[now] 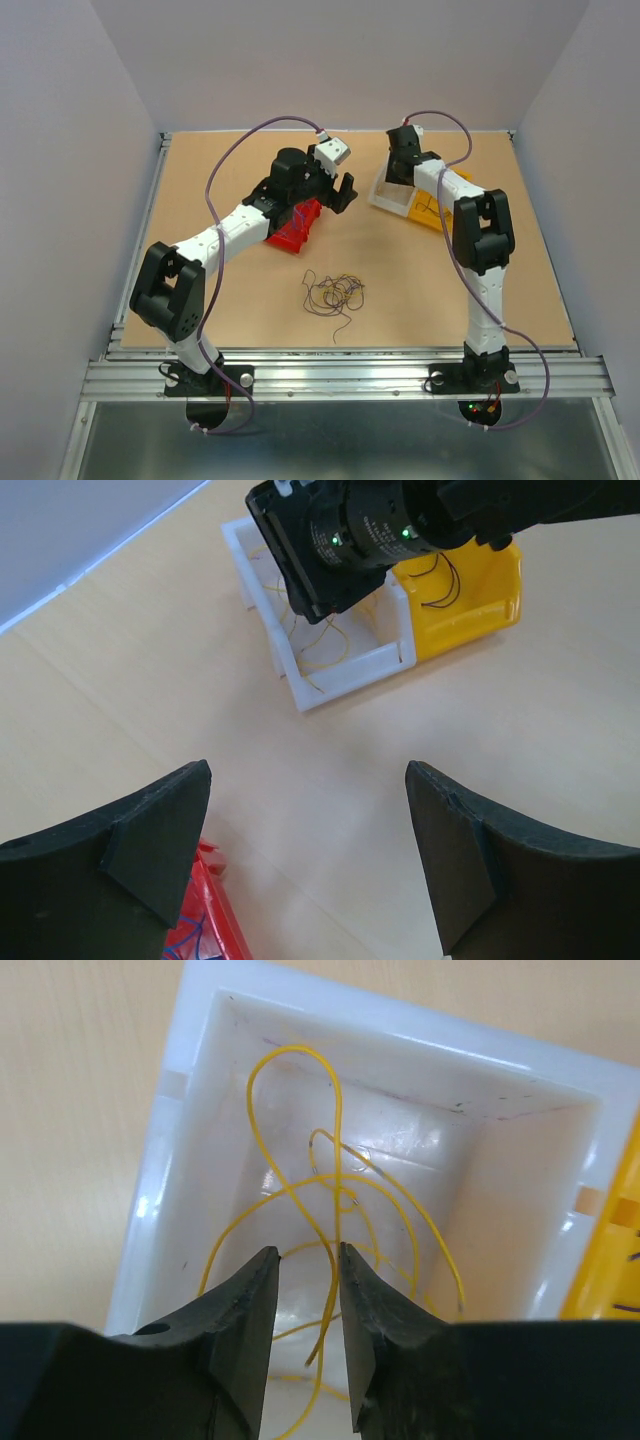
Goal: Untangle the cables
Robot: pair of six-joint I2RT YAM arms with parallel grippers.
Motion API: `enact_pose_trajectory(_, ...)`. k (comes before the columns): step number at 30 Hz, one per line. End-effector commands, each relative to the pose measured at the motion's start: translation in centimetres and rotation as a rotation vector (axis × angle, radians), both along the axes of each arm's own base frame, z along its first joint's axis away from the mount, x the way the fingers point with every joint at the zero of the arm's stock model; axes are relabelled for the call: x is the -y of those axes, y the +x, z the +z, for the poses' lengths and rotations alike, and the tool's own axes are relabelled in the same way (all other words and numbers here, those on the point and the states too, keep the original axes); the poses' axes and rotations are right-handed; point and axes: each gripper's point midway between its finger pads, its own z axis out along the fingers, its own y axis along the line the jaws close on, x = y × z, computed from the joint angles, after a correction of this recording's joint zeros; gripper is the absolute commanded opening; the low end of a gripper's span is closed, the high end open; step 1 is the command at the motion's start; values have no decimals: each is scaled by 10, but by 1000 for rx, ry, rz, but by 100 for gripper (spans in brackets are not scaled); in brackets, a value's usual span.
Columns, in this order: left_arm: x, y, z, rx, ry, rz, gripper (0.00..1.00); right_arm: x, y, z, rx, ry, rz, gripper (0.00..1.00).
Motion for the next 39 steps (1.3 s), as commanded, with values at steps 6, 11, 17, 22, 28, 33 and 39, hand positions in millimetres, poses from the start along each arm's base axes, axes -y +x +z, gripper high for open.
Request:
enact_pose_trajectory(6, 5, 3, 37, 84, -42, -6, 90, -1, -4, 67, 141, 45, 4, 43)
enact_pose_trajectory(11, 5, 2, 39, 89, -38, -9, 90, -2, -9, 79, 182, 59, 14, 49)
enact_pose_trajectory(17, 2, -18, 16, 120, 82, -130, 93, -26, -55, 91, 217, 170, 210, 63)
enact_pose_trajectory(22, 5, -62, -23, 85, 196, -321, 93, -14, -100, 97, 232, 161, 247, 67)
enact_pose_trajectory(28, 18, -131, -62, 95, 358, -600, 86, -1, -150, 130, 330, 193, 253, 68)
enact_pose_trajectory(33, 9, -163, -95, 76, 433, -715, 85, -1, -168, 144, 377, 218, 279, 70)
enact_pose_trajectory(39, 5, -172, -124, 44, 514, -779, 76, -10, -171, 150, 407, 250, 336, 70)
